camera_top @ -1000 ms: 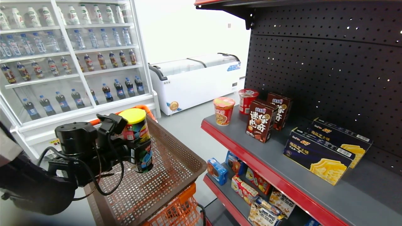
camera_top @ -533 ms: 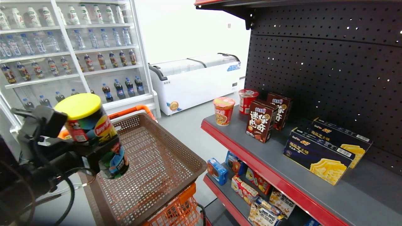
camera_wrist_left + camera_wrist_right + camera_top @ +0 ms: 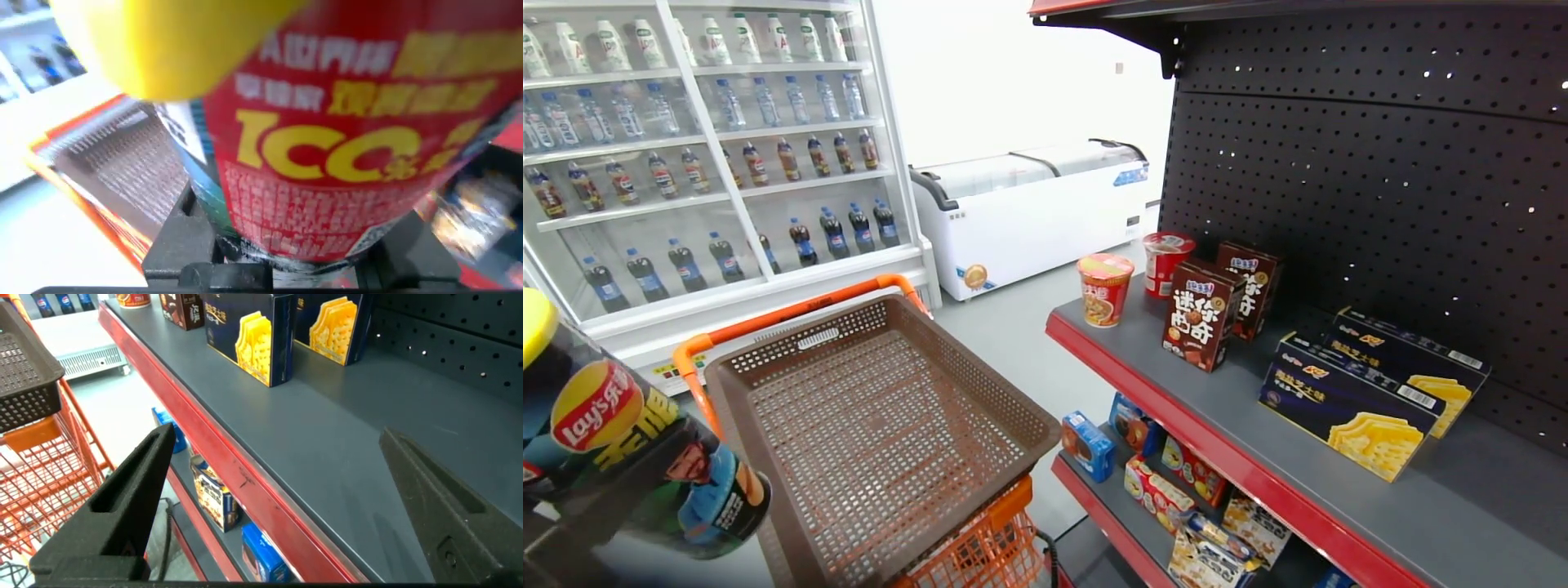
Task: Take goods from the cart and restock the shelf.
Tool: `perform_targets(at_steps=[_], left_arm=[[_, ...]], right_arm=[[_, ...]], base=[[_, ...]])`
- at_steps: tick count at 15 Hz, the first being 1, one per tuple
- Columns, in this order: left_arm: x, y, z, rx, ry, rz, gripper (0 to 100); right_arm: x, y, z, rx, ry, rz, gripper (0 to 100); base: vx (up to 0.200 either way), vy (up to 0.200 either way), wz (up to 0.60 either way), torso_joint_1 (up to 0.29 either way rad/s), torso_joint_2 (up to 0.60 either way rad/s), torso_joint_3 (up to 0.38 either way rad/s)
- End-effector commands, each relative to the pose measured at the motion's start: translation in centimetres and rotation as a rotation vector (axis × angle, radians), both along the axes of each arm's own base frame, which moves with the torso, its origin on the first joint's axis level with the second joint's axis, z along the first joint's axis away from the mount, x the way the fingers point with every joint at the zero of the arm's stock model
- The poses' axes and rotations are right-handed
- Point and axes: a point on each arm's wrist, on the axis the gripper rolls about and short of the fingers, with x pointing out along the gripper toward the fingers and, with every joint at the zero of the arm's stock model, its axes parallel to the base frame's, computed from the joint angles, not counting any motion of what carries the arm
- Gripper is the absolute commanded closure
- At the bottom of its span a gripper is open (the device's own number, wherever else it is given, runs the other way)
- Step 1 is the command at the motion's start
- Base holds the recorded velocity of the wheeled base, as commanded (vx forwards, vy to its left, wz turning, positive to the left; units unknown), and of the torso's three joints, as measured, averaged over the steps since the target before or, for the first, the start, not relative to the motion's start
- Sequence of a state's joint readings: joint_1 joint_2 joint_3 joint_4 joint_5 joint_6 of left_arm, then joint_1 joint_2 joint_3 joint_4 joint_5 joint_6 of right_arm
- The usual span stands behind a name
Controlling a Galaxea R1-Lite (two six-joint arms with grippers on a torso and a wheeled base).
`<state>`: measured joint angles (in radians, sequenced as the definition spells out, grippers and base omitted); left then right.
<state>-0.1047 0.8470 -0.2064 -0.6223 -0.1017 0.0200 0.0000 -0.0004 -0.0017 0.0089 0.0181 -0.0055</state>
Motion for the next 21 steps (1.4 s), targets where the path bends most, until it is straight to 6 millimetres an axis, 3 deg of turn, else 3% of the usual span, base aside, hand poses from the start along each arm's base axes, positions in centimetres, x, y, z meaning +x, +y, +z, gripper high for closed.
perform_targets(at_steps=[1, 5, 7, 9, 21], left_arm=[[-1.8, 0.1, -0.1, -0.004, -0.038, -0.019, 100], [-3.9, 0.3, -1.0, 0.005, 0.021, -0.016, 100], [-6.2, 0.6, -1.1, 0.032, 0.016, -0.018, 100], [-7.2, 0.7, -0.9, 0.031, 0.020, -0.018, 100], [-7.3, 0.7, -1.1, -0.011, 0.042, -0.023, 100]], right_arm=[[0.0, 0.0, 0.0, -0.001, 0.001, 0.000, 0], [0.0, 0.0, 0.0, -0.001, 0.001, 0.000, 0], [0.0, 0.0, 0.0, 0.001, 0.001, 0.000, 0], [0.0, 0.0, 0.0, -0.001, 0.001, 0.003, 0], [0.0, 0.0, 0.0, -0.002, 0.001, 0.005, 0]], base=[[0.000, 0.000, 0.00, 0.000, 0.00, 0.000], [0.000, 0.000, 0.00, 0.000, 0.00, 0.000], [0.000, 0.000, 0.00, 0.000, 0.00, 0.000], [0.000, 0.000, -0.60, 0.002, 0.01, 0.002], [0.000, 0.000, -0.60, 0.003, 0.00, 0.004]])
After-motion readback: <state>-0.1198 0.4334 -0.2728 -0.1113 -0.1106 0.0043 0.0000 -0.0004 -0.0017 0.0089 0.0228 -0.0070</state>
